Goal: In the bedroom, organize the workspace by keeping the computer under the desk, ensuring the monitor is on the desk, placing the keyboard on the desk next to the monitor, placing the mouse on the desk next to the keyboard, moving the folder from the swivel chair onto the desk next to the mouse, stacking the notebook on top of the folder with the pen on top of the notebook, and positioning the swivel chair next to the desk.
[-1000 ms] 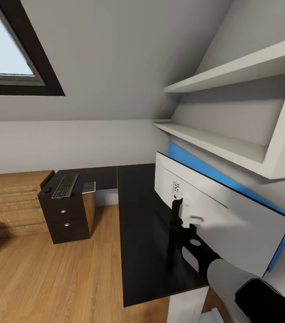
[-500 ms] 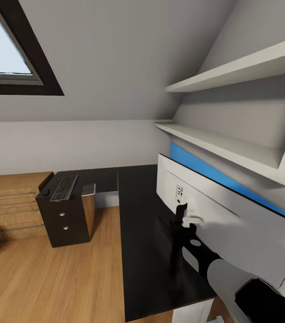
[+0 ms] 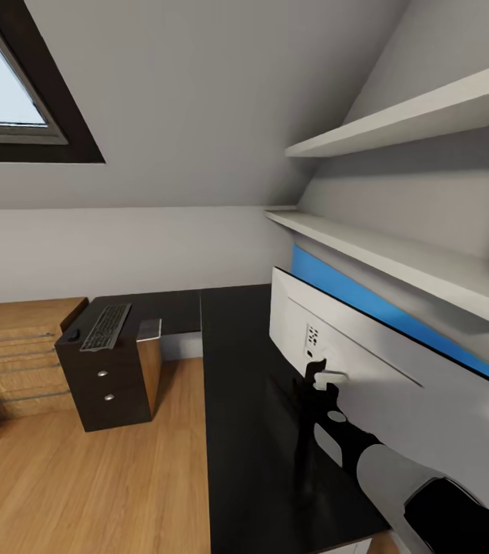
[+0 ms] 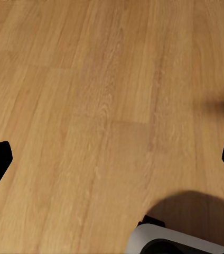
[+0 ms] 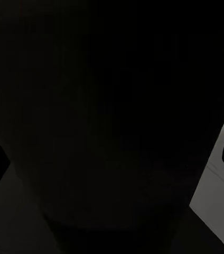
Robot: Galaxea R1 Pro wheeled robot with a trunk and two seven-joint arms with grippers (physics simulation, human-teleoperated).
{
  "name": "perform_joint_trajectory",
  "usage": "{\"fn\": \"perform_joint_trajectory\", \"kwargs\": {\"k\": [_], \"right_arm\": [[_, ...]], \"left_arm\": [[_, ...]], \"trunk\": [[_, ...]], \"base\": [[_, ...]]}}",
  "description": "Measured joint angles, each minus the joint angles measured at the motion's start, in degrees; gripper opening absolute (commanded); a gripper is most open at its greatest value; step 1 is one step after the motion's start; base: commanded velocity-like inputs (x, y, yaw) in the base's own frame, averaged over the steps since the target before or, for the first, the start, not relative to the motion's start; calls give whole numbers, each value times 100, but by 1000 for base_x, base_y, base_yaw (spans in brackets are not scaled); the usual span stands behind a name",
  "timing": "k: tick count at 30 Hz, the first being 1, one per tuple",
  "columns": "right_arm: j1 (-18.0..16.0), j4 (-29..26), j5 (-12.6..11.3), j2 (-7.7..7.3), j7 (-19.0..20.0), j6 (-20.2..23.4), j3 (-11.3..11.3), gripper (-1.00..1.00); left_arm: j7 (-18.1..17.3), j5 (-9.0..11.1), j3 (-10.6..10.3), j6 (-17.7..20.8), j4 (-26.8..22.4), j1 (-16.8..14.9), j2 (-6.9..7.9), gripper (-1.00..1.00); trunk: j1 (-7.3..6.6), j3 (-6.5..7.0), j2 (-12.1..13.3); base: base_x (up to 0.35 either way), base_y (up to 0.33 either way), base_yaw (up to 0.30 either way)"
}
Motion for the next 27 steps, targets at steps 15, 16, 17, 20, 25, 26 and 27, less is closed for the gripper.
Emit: {"fn": "perform_joint_trajectory", "kwargs": {"k": [15, 16, 17, 20, 25, 26, 27], "right_arm": [[1, 1, 16, -4, -1, 5, 4, -100], [2, 0, 18, -5, -3, 4, 8, -100], [1, 1, 15, -5, -2, 5, 8, -100], [2, 0, 16, -5, -3, 6, 10, -100], [0, -2, 38, -5, -4, 12, 36, -100], [0, 0, 33, -5, -5, 10, 30, -100], [0, 2, 20, -6, -8, 7, 9, -100]], "left_arm": [[0, 0, 0, 0, 0, 2, 1, 100], [0, 0, 0, 0, 0, 3, 1, 100], [0, 0, 0, 0, 0, 2, 1, 100], [0, 1, 16, 0, 0, 2, 7, 100], [0, 0, 18, -5, 0, 3, 10, 100], [0, 0, 18, -6, 0, 2, 10, 100], [0, 1, 18, -4, -1, 3, 10, 100]], "trunk": [[0, 0, 0], [0, 0, 0], [0, 0, 0], [0, 1, 0], [0, 1, 0], [0, 1, 0], [0, 0, 1]], "base": [[6, 0, 0], [0, 0, 0], [0, 0, 0], [0, 0, 0], [0, 0, 0], [0, 0, 0], [0, 0, 0]]}}
